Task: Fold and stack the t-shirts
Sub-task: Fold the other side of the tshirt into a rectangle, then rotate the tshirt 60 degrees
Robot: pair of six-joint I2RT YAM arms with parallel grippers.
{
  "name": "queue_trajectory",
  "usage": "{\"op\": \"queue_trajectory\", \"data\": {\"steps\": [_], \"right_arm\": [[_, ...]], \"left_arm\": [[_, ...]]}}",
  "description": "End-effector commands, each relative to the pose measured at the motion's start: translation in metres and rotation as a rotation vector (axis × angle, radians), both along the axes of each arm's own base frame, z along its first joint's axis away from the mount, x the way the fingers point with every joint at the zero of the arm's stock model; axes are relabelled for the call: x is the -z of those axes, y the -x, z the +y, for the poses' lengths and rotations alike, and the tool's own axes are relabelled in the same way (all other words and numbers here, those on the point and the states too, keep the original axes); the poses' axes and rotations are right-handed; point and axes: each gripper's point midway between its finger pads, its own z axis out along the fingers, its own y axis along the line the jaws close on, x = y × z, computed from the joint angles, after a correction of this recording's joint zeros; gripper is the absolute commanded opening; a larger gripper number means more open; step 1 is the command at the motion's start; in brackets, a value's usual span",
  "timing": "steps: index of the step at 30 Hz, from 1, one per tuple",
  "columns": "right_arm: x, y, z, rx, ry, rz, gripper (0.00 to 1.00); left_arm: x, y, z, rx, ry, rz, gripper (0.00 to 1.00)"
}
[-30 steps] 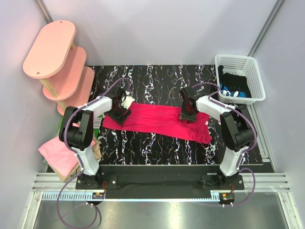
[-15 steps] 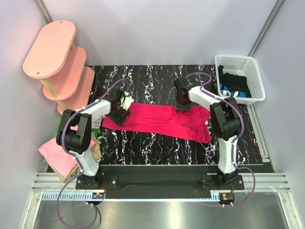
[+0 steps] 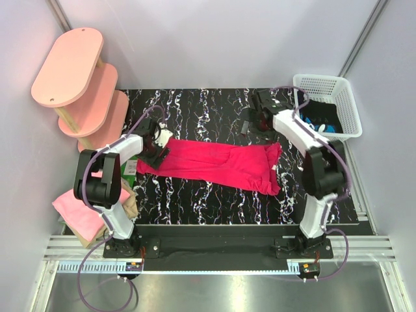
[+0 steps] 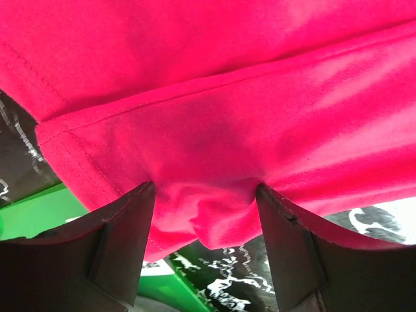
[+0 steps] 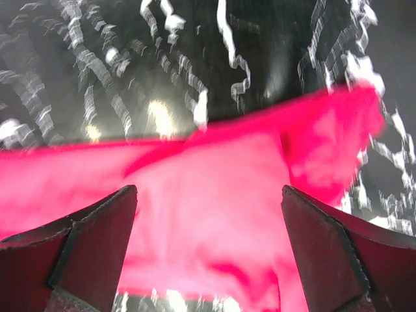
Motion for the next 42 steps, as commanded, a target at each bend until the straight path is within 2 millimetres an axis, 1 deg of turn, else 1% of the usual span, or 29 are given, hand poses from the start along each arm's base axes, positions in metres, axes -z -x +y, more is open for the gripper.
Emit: {"op": "queue_trajectory", "data": {"steps": [1, 2, 3, 4, 5, 6, 8, 9, 10, 12, 14, 15, 17, 18, 19, 20, 21, 22, 23, 24, 25, 26, 30, 35, 37, 38, 39, 42], "right_arm": [[-0.051, 0.054, 0.016, 0.004, -0.189, -0.025, 1.00], [-0.050, 0.060, 0.022, 0.004, -0.221, -0.030, 1.00], [-0.032, 0.080, 0.025, -0.008, -0.216, 0.015, 1.00], [-0.037, 0.091, 0.032, -0.019, -0.252, 0.009, 1.00], [-0.035, 0.097, 0.037, -0.031, -0.261, 0.008, 1.00], [-0.024, 0.113, 0.041, -0.048, -0.254, 0.046, 1.00], [-0.018, 0.127, 0.048, -0.049, -0.287, 0.084, 1.00], [-0.009, 0.137, 0.047, -0.048, -0.286, 0.113, 1.00], [-0.006, 0.141, 0.049, -0.045, -0.289, 0.127, 1.00], [0.006, 0.149, 0.044, -0.025, -0.272, 0.158, 1.00], [0.012, 0.151, 0.039, 0.023, -0.253, 0.176, 1.00], [0.013, 0.151, 0.040, 0.028, -0.252, 0.185, 1.00], [0.020, 0.153, 0.032, 0.063, -0.209, 0.211, 1.00], [0.020, 0.152, 0.031, 0.071, -0.193, 0.218, 1.00], [0.028, 0.149, 0.016, 0.108, -0.111, 0.212, 1.00], [0.031, 0.155, 0.008, 0.125, -0.066, 0.240, 1.00], [0.039, 0.154, 0.004, 0.137, -0.026, 0.263, 1.00], [0.042, 0.159, 0.000, 0.138, -0.002, 0.294, 1.00], [0.046, 0.161, 0.001, 0.139, 0.004, 0.317, 1.00], [0.056, 0.166, 0.000, 0.144, 0.017, 0.357, 1.00], [0.060, 0.168, 0.000, 0.153, 0.018, 0.372, 0.99], [0.066, 0.172, -0.001, 0.159, 0.025, 0.388, 1.00], [0.081, 0.176, -0.012, 0.194, 0.083, 0.406, 1.00], [0.088, 0.179, -0.022, 0.222, 0.122, 0.412, 1.00], [0.088, 0.180, -0.028, 0.232, 0.126, 0.414, 1.00], [0.090, 0.183, -0.031, 0.235, 0.130, 0.425, 1.00], [0.089, 0.183, -0.032, 0.233, 0.132, 0.424, 1.00], [0.086, 0.177, -0.033, 0.215, 0.122, 0.418, 1.00]], "left_arm": [[-0.019, -0.007, 0.009, -0.005, -0.028, -0.024, 0.69], [-0.023, -0.008, 0.005, 0.002, -0.004, -0.029, 0.69], [-0.025, -0.006, 0.004, -0.004, 0.000, -0.021, 0.69], [-0.031, -0.009, -0.002, 0.002, 0.027, -0.030, 0.69], [-0.033, -0.006, -0.005, 0.005, 0.043, -0.020, 0.69], [-0.035, -0.006, -0.007, 0.003, 0.052, -0.023, 0.69], [-0.040, -0.006, -0.013, 0.014, 0.061, -0.031, 0.69], [-0.041, -0.006, -0.015, 0.018, 0.059, -0.036, 0.69], [-0.042, -0.007, -0.016, 0.023, 0.056, -0.039, 0.69], [-0.042, -0.007, -0.016, 0.025, 0.055, -0.036, 0.70], [-0.039, -0.007, -0.014, 0.020, 0.047, -0.031, 0.69], [-0.037, -0.006, -0.014, 0.022, 0.044, -0.024, 0.69], [-0.033, -0.004, -0.011, 0.022, 0.030, -0.022, 0.69], [-0.031, -0.003, -0.009, 0.025, 0.023, -0.019, 0.69], [-0.027, 0.000, -0.006, 0.021, 0.015, -0.012, 0.69], [-0.026, -0.001, -0.003, 0.017, 0.009, -0.019, 0.69], [-0.022, 0.003, 0.002, 0.012, 0.005, -0.009, 0.69], [-0.019, 0.004, 0.004, 0.008, 0.005, -0.005, 0.69], [-0.017, 0.005, 0.007, 0.009, 0.002, -0.005, 0.69], [-0.011, 0.009, 0.011, -0.001, 0.001, 0.013, 0.69], [-0.009, 0.010, 0.014, -0.005, -0.003, 0.018, 0.69], [-0.007, 0.010, 0.015, -0.006, -0.004, 0.017, 0.69], [0.000, 0.013, 0.016, -0.007, -0.006, 0.030, 0.69], [0.007, 0.014, 0.027, -0.007, -0.044, 0.037, 0.69], [0.013, 0.018, 0.034, -0.012, -0.055, 0.044, 0.69], [0.016, 0.020, 0.036, -0.011, -0.060, 0.053, 0.68], [0.020, 0.024, 0.040, -0.018, -0.062, 0.064, 0.68], [0.025, 0.028, 0.041, -0.017, -0.064, 0.071, 0.68]]}}
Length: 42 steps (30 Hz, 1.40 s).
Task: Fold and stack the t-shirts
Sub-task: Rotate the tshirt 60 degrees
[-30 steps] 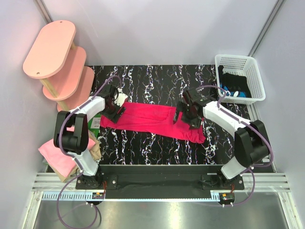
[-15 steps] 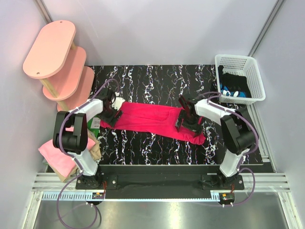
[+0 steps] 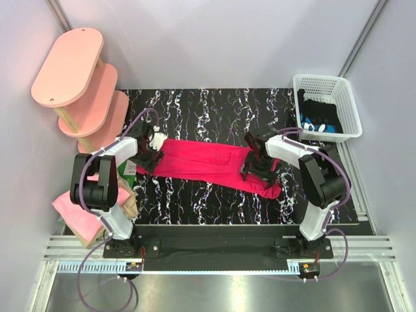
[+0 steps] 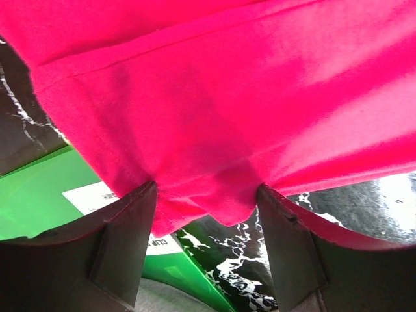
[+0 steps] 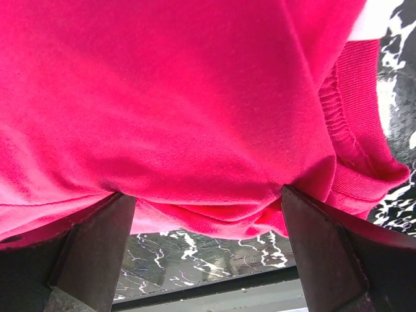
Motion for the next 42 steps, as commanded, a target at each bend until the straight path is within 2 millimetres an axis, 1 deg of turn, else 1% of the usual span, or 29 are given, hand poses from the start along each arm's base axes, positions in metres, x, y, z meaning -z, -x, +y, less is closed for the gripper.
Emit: {"op": "queue_trajectory", "data": {"steps": [1, 6, 9, 10, 12, 13, 14, 15, 16, 18, 19, 20, 21, 22, 23, 24, 25, 27, 28, 29, 30, 31, 32, 33, 37, 38, 40, 41, 42], "right_arm": [[0.008, 0.002, -0.035, 0.010, 0.130, 0.019, 1.00], [-0.003, -0.023, -0.036, -0.034, 0.074, 0.000, 1.00], [-0.005, -0.045, -0.041, -0.055, 0.060, -0.014, 1.00], [-0.010, -0.060, -0.038, -0.060, 0.043, -0.042, 1.00], [-0.001, -0.072, -0.037, -0.093, 0.015, -0.017, 1.00], [-0.008, -0.090, -0.034, -0.101, 0.007, -0.053, 1.00], [0.001, -0.096, -0.033, -0.106, -0.001, -0.032, 1.00], [0.001, -0.103, -0.035, -0.114, -0.017, -0.030, 1.00], [-0.008, -0.124, -0.030, -0.118, -0.040, -0.070, 1.00], [0.000, -0.136, -0.030, -0.139, -0.048, -0.048, 1.00], [-0.014, -0.159, -0.027, -0.146, -0.056, -0.106, 1.00], [-0.007, -0.166, -0.027, -0.152, -0.054, -0.095, 1.00], [-0.008, -0.171, -0.028, -0.164, -0.053, -0.092, 1.00], [-0.022, -0.192, -0.028, -0.164, -0.061, -0.147, 1.00], [-0.014, -0.199, -0.027, -0.167, -0.071, -0.137, 1.00], [-0.015, -0.203, -0.028, -0.176, -0.068, -0.131, 1.00], [-0.030, -0.221, -0.022, -0.180, -0.100, -0.183, 1.00], [-0.024, -0.228, -0.020, -0.188, -0.114, -0.167, 1.00], [-0.040, -0.245, -0.014, -0.201, -0.131, -0.226, 1.00], [-0.031, -0.249, -0.010, -0.211, -0.148, -0.215, 1.00], [-0.032, -0.251, -0.008, -0.223, -0.158, -0.214, 1.00], [-0.050, -0.265, -0.003, -0.232, -0.174, -0.274, 1.00], [-0.044, -0.266, 0.001, -0.237, -0.198, -0.262, 1.00], [-0.049, -0.266, 0.003, -0.243, -0.207, -0.264, 1.00], [-0.088, -0.275, 0.003, -0.254, -0.204, -0.361, 1.00], [-0.108, -0.276, 0.001, -0.247, -0.200, -0.398, 1.00], [-0.122, -0.271, 0.001, -0.232, -0.203, -0.413, 1.00], [-0.142, -0.267, 0.001, -0.215, -0.213, -0.441, 1.00], [-0.150, -0.264, 0.001, -0.204, -0.218, -0.448, 1.00]], "left_arm": [[0.022, 0.010, 0.017, 0.004, -0.054, 0.028, 0.68], [0.014, 0.019, 0.007, 0.008, 0.000, 0.021, 0.68], [0.011, 0.030, -0.002, 0.027, 0.034, 0.031, 0.69], [0.010, 0.035, -0.004, 0.030, 0.043, 0.042, 0.69], [0.012, 0.045, -0.015, 0.053, 0.078, 0.066, 0.69], [0.011, 0.050, -0.018, 0.058, 0.092, 0.077, 0.69], [0.012, 0.056, -0.023, 0.074, 0.100, 0.092, 0.69], [0.013, 0.060, -0.029, 0.086, 0.122, 0.105, 0.69], [0.013, 0.068, -0.034, 0.095, 0.143, 0.134, 0.69], [0.009, 0.077, -0.052, 0.120, 0.235, 0.175, 0.70], [0.008, 0.084, -0.056, 0.120, 0.252, 0.208, 0.70], [0.005, 0.088, -0.063, 0.151, 0.270, 0.215, 0.69], [0.003, 0.088, -0.063, 0.157, 0.256, 0.206, 0.70], [0.001, 0.089, -0.064, 0.157, 0.253, 0.203, 0.70], [-0.005, 0.085, -0.064, 0.161, 0.251, 0.182, 0.71], [-0.009, 0.089, -0.065, 0.160, 0.255, 0.198, 0.71], [-0.012, 0.089, -0.065, 0.171, 0.258, 0.198, 0.71], [-0.025, 0.081, -0.068, 0.183, 0.265, 0.166, 0.71], [-0.029, 0.079, -0.067, 0.189, 0.263, 0.163, 0.71], [-0.037, 0.071, -0.069, 0.192, 0.264, 0.137, 0.71], [-0.041, 0.069, -0.067, 0.190, 0.253, 0.136, 0.71], [-0.045, 0.064, -0.067, 0.189, 0.247, 0.123, 0.71], [-0.056, 0.053, -0.067, 0.191, 0.239, 0.087, 0.71], [-0.061, 0.046, -0.062, 0.181, 0.213, 0.062, 0.71], [-0.106, 0.006, -0.056, 0.134, 0.192, -0.098, 0.71], [-0.124, -0.009, -0.056, 0.127, 0.196, -0.153, 0.71], [-0.133, -0.018, -0.057, 0.131, 0.194, -0.184, 0.72], [-0.131, -0.023, -0.058, 0.132, 0.186, -0.179, 0.72], [-0.127, -0.026, -0.055, 0.126, 0.161, -0.173, 0.72]]}}
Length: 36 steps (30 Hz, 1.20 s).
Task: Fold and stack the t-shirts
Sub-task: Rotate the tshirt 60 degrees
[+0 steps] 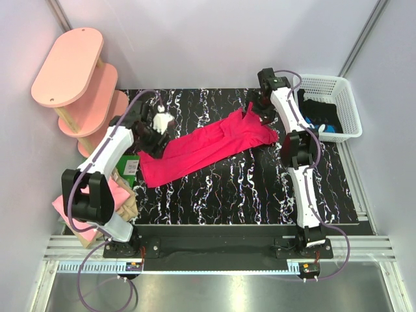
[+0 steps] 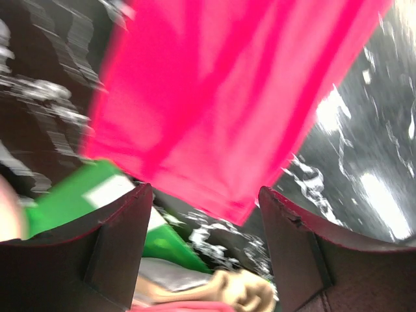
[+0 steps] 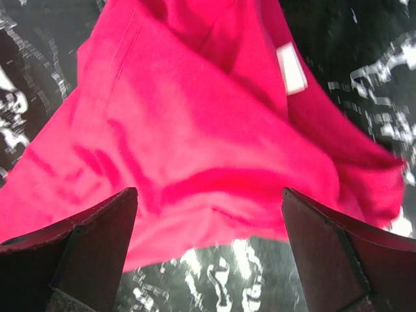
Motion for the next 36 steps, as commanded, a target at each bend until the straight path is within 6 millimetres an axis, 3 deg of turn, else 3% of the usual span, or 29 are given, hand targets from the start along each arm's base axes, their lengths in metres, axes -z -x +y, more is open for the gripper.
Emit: {"op": "queue_trajectory", "data": {"steps": [1, 2, 3, 4, 5, 10, 16, 21, 22, 24, 25, 30, 36], "right_arm": [[-0.078, 0.021, 0.000, 0.027, -0.043, -0.081, 1.00], [-0.096, 0.028, 0.001, 0.032, -0.058, -0.104, 1.00], [-0.099, 0.029, 0.002, 0.039, -0.067, -0.115, 1.00], [-0.084, 0.040, -0.001, 0.045, -0.056, -0.067, 1.00], [-0.092, 0.046, -0.001, 0.049, -0.062, -0.080, 1.00], [-0.059, 0.064, -0.007, 0.069, -0.029, 0.012, 1.00], [-0.014, 0.059, 0.002, 0.065, -0.053, 0.107, 1.00], [0.002, 0.043, 0.020, 0.057, -0.126, 0.123, 1.00], [0.015, 0.042, 0.023, 0.058, -0.131, 0.147, 1.00], [0.015, 0.034, 0.025, 0.060, -0.143, 0.136, 1.00], [0.026, 0.033, 0.024, 0.065, -0.135, 0.155, 1.00], [0.041, 0.032, 0.017, 0.062, -0.095, 0.189, 1.00], [0.065, 0.029, -0.015, 0.089, -0.039, 0.225, 1.00]], "left_arm": [[-0.016, -0.022, 0.007, -0.027, -0.057, -0.070, 0.71], [-0.002, -0.022, 0.007, -0.020, -0.079, -0.034, 0.71], [0.007, -0.026, 0.011, -0.027, -0.110, -0.027, 0.70], [0.017, -0.025, 0.012, -0.029, -0.128, -0.007, 0.70], [0.025, -0.025, 0.013, -0.026, -0.146, 0.009, 0.70], [0.064, -0.034, 0.022, -0.039, -0.218, 0.066, 0.69], [0.081, -0.036, 0.032, -0.045, -0.277, 0.087, 0.68], [0.091, -0.036, 0.037, -0.062, -0.316, 0.103, 0.68], [0.094, -0.034, 0.037, -0.061, -0.329, 0.111, 0.68], [0.098, -0.030, 0.041, -0.075, -0.375, 0.117, 0.68], [0.098, -0.027, 0.037, -0.065, -0.385, 0.117, 0.68], [0.105, -0.016, 0.031, -0.062, -0.414, 0.133, 0.68], [0.121, 0.013, 0.010, 0.009, -0.424, 0.183, 0.68]]}}
